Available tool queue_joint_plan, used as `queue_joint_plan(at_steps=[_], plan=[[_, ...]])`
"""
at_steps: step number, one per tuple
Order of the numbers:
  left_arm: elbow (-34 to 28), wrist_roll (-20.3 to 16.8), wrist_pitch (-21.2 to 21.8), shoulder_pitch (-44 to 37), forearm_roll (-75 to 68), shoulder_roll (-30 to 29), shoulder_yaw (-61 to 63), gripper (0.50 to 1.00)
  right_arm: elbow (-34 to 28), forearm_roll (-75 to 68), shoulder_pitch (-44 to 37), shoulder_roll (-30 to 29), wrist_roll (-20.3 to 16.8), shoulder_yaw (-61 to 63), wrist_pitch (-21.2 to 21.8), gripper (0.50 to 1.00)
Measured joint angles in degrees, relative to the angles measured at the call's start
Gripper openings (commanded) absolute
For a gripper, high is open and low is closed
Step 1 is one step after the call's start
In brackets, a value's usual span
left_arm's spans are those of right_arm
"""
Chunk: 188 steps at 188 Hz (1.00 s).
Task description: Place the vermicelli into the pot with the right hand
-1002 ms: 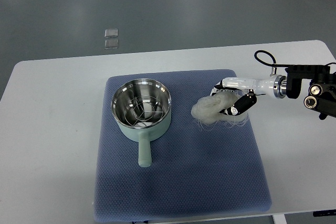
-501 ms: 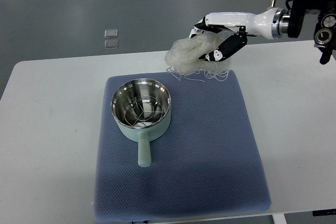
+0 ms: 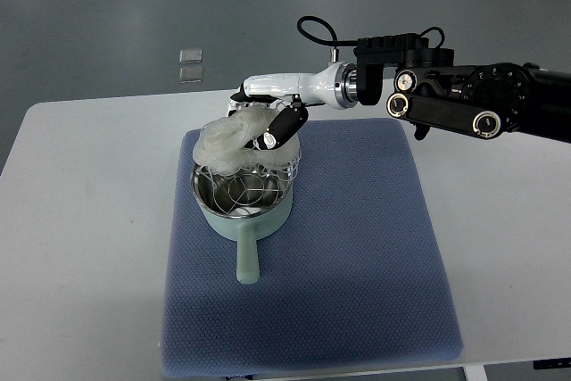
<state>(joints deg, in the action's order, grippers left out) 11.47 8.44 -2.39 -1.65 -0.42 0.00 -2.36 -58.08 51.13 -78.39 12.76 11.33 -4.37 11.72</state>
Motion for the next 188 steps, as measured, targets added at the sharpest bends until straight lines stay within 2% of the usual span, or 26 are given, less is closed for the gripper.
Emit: queue_joint_plan(at_steps=[50, 51, 52, 53, 54, 55, 56, 57, 61, 74, 81, 85, 102, 137, 167, 188], plan=[[0.0, 0.0, 0.0, -0.1, 0.1, 0.0, 0.0, 1.000, 2.4, 0.3, 2.6, -3.1, 0.0, -0.2, -1.7, 0.500], [0.0, 0.0, 0.0, -0.1, 0.1, 0.0, 0.0, 1.000, 2.5, 0.3, 2.6, -3.2, 0.0, -0.2, -1.8, 0.539], [0.0, 0.0, 0.0, -0.1, 0.1, 0.0, 0.0, 1.000, 2.5, 0.3, 2.7, -3.2, 0.0, -0.2, -1.8, 0.539], [0.0, 0.0, 0.0, -0.1, 0.1, 0.0, 0.0, 1.000, 2.6, 0.3, 2.7, -3.3, 0.0, -0.2, -1.9, 0.604], [0.0, 0.0, 0.0, -0.1, 0.1, 0.0, 0.0, 1.000, 2.6, 0.3, 2.7, -3.3, 0.0, -0.2, -1.9, 0.605], [0.0, 0.0, 0.0, -0.1, 0.1, 0.0, 0.0, 1.000, 2.7, 0.3, 2.8, -3.4, 0.0, -0.2, -2.0, 0.657], [0.0, 0.0, 0.0, -0.1, 0.1, 0.0, 0.0, 1.000, 2.7, 0.3, 2.8, -3.4, 0.0, -0.2, -2.0, 0.658], [0.0, 0.0, 0.0, -0.1, 0.1, 0.0, 0.0, 1.000, 2.8, 0.3, 2.9, -3.4, 0.0, -0.2, -2.1, 0.698], [0.0, 0.0, 0.0, -0.1, 0.1, 0.0, 0.0, 1.000, 3.0, 0.3, 3.0, -3.6, 0.0, -0.2, -2.3, 0.731], [0.0, 0.0, 0.0, -0.1, 0.1, 0.0, 0.0, 1.000, 3.4, 0.1, 3.6, -3.8, 0.1, 0.0, -3.2, 0.768], [0.0, 0.0, 0.0, -0.1, 0.1, 0.0, 0.0, 1.000, 3.5, 0.0, 3.7, -3.9, 0.2, 0.2, -3.5, 0.870], [0.0, 0.0, 0.0, -0.1, 0.1, 0.0, 0.0, 1.000, 3.6, -0.1, 3.8, -4.0, 0.2, 0.3, -3.7, 0.893], [0.0, 0.0, 0.0, -0.1, 0.1, 0.0, 0.0, 1.000, 3.6, -0.5, 4.0, -4.3, 0.3, 0.7, -3.8, 0.921], [0.0, 0.0, 0.0, -0.1, 0.1, 0.0, 0.0, 1.000, 3.6, -1.0, 4.0, -3.5, 0.3, 2.4, -3.5, 0.924], [0.0, 0.0, 0.0, -0.1, 0.1, 0.0, 0.0, 1.000, 3.6, -2.7, 4.6, 0.7, 0.3, 8.8, -3.0, 0.924], [0.0, 0.0, 0.0, -0.1, 0.0, 0.0, 0.0, 1.000, 3.7, -6.9, 8.8, 4.1, 0.5, 17.5, -3.0, 0.924]])
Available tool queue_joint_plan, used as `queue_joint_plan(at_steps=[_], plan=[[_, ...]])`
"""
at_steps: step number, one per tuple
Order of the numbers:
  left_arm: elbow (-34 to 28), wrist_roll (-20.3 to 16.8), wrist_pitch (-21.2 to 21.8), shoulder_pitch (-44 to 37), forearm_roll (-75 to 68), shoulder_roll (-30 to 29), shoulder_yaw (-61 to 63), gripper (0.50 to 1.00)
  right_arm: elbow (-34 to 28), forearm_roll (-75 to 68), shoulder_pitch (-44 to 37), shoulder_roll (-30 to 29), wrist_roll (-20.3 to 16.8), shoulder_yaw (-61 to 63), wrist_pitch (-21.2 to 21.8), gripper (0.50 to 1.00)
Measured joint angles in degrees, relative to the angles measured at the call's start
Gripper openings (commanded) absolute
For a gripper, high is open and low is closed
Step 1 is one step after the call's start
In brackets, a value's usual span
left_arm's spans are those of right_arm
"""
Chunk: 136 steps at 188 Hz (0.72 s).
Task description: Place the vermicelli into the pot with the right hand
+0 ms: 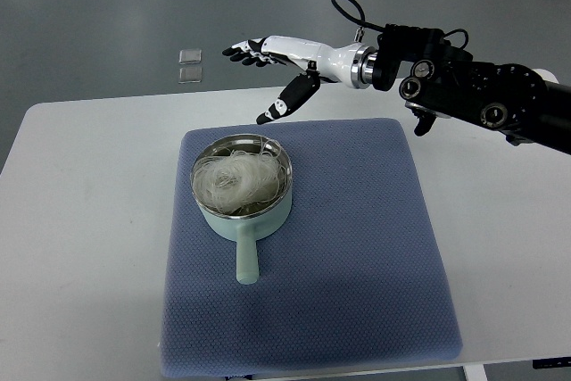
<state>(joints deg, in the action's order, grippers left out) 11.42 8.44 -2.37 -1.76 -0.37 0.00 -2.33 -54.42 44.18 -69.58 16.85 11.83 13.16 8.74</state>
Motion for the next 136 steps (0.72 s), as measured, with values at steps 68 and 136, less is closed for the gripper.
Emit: queue_joint_plan(at_steps=[68, 136], plan=[[1.6, 0.0, 0.0, 0.0, -0.1, 0.0, 0.1, 1.000, 3.0, -27.1, 29.8, -3.4, 0.6, 44.0, 0.1, 0.926], [1.9, 0.0, 0.0, 0.0, -0.1, 0.0, 0.2, 1.000, 4.7, -34.2, 36.7, -9.8, 2.0, 49.4, 0.2, 0.926]])
